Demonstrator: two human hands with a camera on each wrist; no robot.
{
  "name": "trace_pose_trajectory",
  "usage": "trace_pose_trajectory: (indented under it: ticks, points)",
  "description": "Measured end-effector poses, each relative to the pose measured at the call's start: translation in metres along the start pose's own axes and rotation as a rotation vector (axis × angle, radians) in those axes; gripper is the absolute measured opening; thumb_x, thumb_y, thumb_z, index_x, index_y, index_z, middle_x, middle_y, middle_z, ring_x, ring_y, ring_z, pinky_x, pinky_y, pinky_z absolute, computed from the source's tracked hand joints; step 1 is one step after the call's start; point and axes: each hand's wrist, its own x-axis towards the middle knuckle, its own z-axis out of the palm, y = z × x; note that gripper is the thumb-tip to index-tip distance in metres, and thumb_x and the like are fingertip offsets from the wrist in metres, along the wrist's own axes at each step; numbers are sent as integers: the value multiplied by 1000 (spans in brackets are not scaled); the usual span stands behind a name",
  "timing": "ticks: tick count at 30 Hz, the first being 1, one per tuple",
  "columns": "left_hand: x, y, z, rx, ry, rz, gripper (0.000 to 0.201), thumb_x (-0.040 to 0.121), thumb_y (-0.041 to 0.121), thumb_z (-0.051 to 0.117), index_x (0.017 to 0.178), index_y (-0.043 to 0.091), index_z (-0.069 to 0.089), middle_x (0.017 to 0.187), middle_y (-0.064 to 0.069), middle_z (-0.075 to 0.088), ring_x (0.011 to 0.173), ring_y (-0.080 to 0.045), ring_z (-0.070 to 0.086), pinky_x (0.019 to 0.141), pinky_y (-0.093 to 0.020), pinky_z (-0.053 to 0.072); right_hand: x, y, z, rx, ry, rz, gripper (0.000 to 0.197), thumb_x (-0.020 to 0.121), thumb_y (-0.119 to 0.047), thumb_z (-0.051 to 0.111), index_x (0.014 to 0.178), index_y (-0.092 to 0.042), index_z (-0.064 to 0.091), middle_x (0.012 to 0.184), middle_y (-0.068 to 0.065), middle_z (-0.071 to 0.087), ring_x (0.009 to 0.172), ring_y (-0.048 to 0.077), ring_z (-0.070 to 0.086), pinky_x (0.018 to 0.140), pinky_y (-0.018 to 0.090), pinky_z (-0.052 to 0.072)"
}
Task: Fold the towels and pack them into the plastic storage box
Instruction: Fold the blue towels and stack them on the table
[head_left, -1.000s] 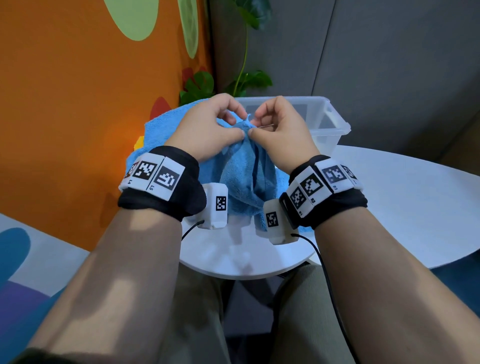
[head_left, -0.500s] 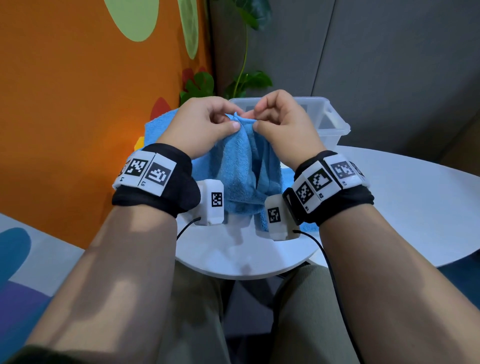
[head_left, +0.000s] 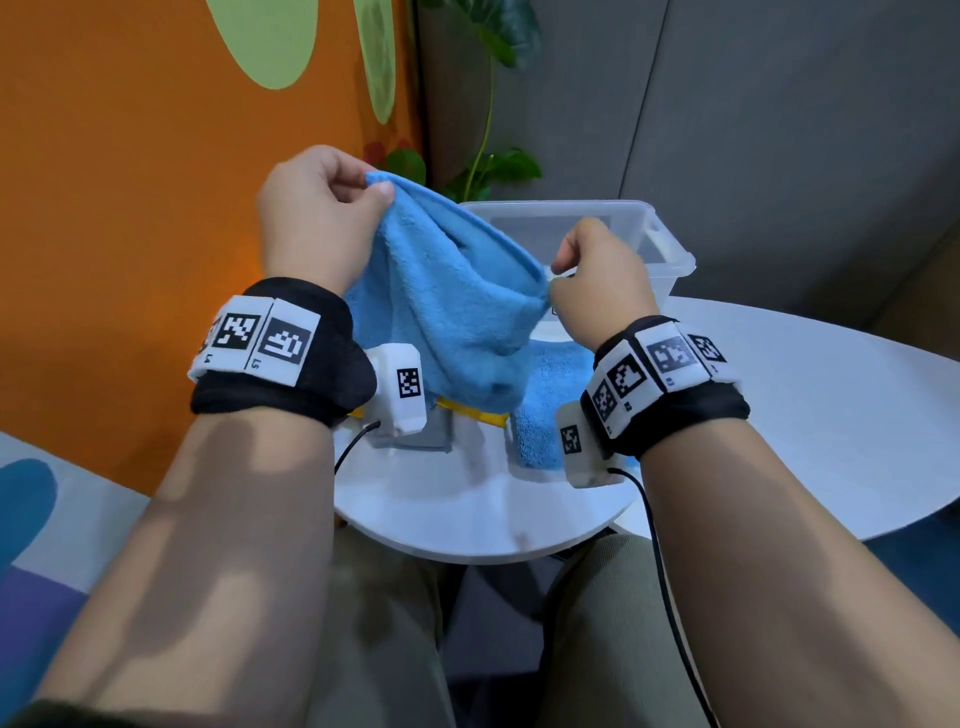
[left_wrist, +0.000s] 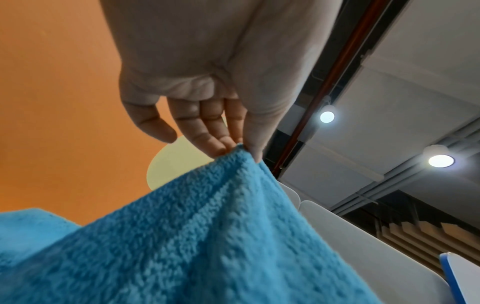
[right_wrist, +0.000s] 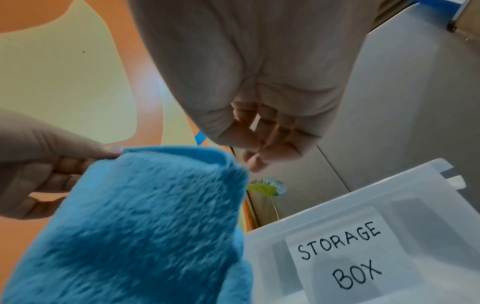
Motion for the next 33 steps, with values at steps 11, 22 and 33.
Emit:
trace_pose_trajectory:
  ticks: [11,22,33]
  points:
    - [-4,1,-2,-9,-27,47,3,86,22,67,88,24,66,68,14,54,63,-1,49,70,-24,48,-6,-10,10,-146,-295,-168,31,89,-12,50,98,-35,69,115,-1,60,95,18,59,77,25,47]
    - [-3,-5,-5,5,21,26,3,86,22,66,87,25,65,67,15,53,60,1,49,65,-17,45,-4,-3,10,-344,-209,-173,13,81,-12,59,86,-23,59,98,3,60,89,21,55,68,26,40]
    - [7,-18,-17,41,115,-76,7,87,27,64,91,22,67,72,16,56,72,-8,55,70,-23,46,-5,-17,-11,96,-112,-150,15,78,-24,60,74,-20,46,77,-3,51,67,17,49,62,31,42]
